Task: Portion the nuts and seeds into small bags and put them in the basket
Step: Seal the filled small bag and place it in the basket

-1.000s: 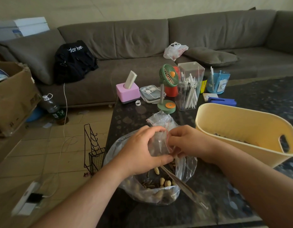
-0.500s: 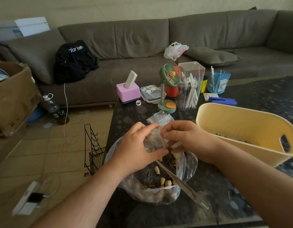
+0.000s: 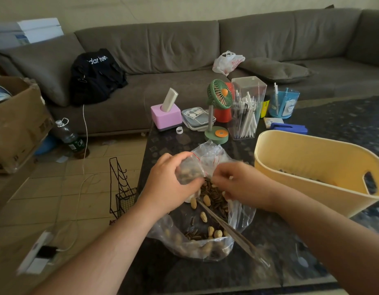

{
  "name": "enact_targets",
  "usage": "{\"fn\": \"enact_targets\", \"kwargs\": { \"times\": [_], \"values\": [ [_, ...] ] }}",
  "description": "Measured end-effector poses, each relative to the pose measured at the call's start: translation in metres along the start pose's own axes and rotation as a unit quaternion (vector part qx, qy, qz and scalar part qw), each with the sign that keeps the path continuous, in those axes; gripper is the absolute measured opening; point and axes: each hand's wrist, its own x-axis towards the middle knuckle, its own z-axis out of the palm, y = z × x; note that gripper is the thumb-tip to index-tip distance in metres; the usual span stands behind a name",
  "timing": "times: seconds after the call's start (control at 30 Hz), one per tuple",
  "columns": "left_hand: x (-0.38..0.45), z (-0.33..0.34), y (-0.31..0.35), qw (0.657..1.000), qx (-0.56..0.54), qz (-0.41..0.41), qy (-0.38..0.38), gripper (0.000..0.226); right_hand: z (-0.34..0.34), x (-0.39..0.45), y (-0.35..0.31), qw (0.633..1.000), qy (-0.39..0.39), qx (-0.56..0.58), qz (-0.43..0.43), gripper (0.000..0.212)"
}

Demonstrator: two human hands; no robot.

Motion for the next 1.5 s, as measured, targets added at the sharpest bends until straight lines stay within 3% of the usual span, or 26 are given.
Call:
{"fn": "enact_targets", "kwargs": {
  "times": [0.03, 0.1, 0.23, 0.33, 0.47, 0.6, 0.7, 0.77, 0.87, 1.13, 1.33, 1.5],
  "values": [
    [0.0, 0.0, -0.001, 1.0, -0.005, -0.013, -0.002, 0.069, 0.001, -0.002, 0.003, 0.99, -0.054, -0.129, -0.033, 0.011],
    [-0.001, -0.001, -0.003, 0.999, -0.03, -0.039, -0.021, 0.063, 0.004, -0.006, 0.011, 0.949, -0.173, -0.26, -0.044, 0.023],
    [-0.002, 0.0, -0.008, 0.984, -0.093, -0.107, -0.105, 0.051, 0.007, -0.015, 0.018, 0.918, -0.282, -0.278, -0.025, 0.052],
    [-0.005, 0.003, -0.009, 0.958, -0.152, -0.164, -0.179, 0.044, 0.011, -0.019, 0.024, 0.92, -0.287, -0.267, -0.021, 0.049],
    [-0.006, 0.008, -0.011, 0.94, -0.166, -0.212, -0.209, 0.047, 0.012, -0.023, 0.028, 0.943, -0.273, -0.187, -0.032, 0.033],
    [0.0, 0.012, -0.018, 0.945, -0.179, -0.232, -0.147, 0.049, 0.01, -0.021, 0.025, 0.988, -0.155, -0.002, -0.027, 0.036],
    [0.002, 0.016, -0.021, 0.957, -0.17, -0.212, -0.104, 0.045, 0.016, -0.017, 0.019, 0.975, -0.055, 0.211, -0.045, 0.022],
    [0.004, 0.017, -0.019, 0.961, -0.174, -0.2, -0.075, 0.048, 0.023, -0.011, 0.014, 0.958, 0.012, 0.284, -0.04, 0.014],
    [0.006, 0.016, -0.013, 0.958, -0.207, -0.195, -0.044, 0.052, 0.036, 0.001, 0.008, 0.963, 0.114, 0.246, -0.003, 0.005],
    [0.006, 0.011, -0.012, 0.956, -0.217, -0.194, -0.04, 0.049, -0.009, 0.006, -0.021, 0.955, 0.187, 0.227, 0.029, 0.029],
    [0.011, 0.013, -0.006, 0.945, -0.277, -0.168, -0.045, 0.049, -0.043, -0.005, -0.038, 0.99, 0.073, 0.112, 0.054, 0.029],
    [0.017, 0.012, -0.002, 0.938, -0.305, -0.159, -0.052, 0.048, -0.036, -0.008, -0.045, 0.991, 0.007, 0.109, 0.072, 0.024]
  ]
}}
